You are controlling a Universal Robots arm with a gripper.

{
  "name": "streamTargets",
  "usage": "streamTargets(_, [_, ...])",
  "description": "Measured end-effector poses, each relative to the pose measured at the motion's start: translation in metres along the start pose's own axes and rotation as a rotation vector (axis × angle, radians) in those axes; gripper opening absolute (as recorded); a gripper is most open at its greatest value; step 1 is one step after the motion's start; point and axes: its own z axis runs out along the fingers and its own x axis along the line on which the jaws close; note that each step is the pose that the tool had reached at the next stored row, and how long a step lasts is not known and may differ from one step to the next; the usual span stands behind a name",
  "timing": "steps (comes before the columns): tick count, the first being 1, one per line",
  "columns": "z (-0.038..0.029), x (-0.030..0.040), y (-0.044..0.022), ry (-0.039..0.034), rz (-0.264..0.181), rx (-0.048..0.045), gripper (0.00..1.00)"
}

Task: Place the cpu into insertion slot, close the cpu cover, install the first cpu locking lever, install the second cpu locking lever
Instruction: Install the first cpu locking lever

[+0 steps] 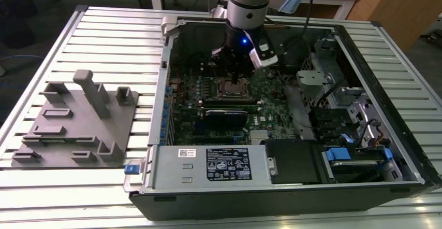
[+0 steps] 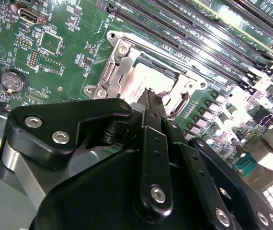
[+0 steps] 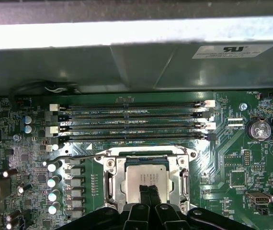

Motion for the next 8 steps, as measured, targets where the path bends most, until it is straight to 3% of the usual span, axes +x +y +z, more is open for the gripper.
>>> streamTargets(8, [-0.0009,0.0000,0.0000,-0.0001,0.000,-0.0003,0.10])
